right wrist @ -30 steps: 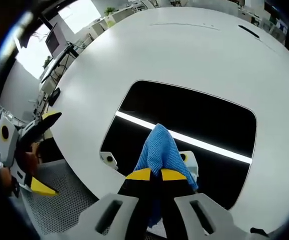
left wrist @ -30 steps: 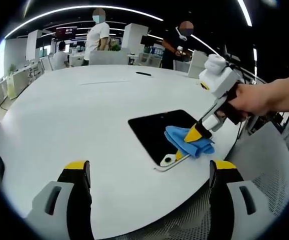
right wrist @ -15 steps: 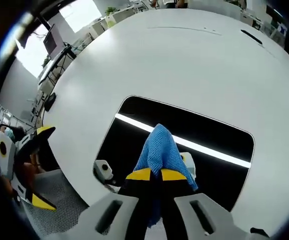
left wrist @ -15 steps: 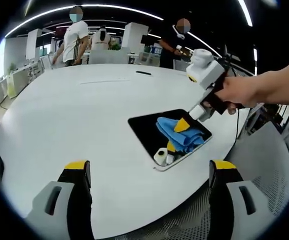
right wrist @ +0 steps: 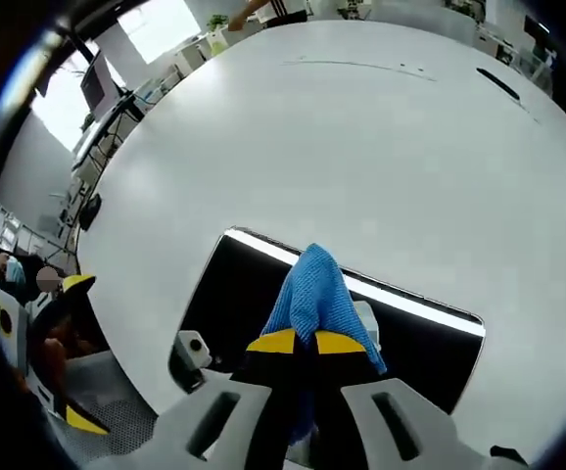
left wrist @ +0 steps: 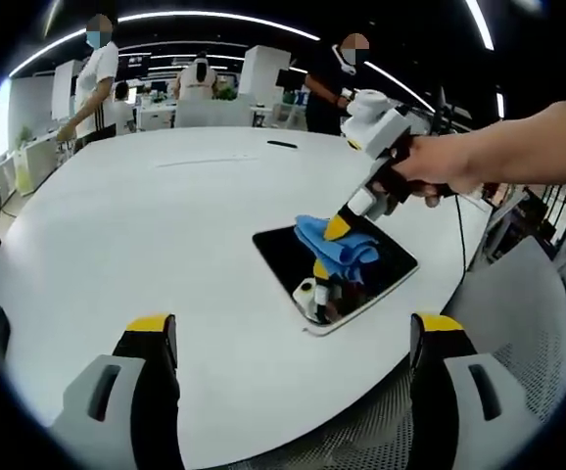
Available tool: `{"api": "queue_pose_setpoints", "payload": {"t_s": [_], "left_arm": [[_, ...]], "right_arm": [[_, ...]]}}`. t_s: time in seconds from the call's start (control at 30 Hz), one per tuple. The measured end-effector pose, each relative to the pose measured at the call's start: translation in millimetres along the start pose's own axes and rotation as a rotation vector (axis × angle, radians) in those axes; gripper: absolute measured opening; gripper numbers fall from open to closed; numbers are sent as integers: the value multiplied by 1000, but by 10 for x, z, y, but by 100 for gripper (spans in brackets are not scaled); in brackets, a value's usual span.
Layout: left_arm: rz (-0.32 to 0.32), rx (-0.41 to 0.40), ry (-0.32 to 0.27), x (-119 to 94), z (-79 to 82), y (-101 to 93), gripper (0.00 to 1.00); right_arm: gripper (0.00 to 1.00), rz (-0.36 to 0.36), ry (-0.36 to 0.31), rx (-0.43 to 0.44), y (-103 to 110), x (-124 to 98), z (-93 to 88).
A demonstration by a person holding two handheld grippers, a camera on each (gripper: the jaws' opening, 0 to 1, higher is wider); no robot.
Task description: Wipe the mirror surface with the cleaning cloth until all visible marks leave the cleaned area.
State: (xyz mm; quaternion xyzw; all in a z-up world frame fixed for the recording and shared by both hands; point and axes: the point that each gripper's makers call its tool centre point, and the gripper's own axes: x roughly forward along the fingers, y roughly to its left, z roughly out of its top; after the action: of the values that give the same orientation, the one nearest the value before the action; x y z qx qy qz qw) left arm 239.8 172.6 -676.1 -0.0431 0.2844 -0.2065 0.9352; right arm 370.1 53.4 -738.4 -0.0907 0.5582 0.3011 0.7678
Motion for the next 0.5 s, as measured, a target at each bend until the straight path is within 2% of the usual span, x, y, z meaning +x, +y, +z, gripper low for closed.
{"api": "queue_pose_setpoints", "payload": {"t_s": [0.37, 0.5], "left_arm": [[-5, -4, 0, 1, 6, -18, 98], [-6, -1, 3, 0, 4, -23, 98]], "right_arm": [[0, -19, -2, -27, -75, 48, 170], [0, -18, -1, -22, -59, -5, 177]]}}
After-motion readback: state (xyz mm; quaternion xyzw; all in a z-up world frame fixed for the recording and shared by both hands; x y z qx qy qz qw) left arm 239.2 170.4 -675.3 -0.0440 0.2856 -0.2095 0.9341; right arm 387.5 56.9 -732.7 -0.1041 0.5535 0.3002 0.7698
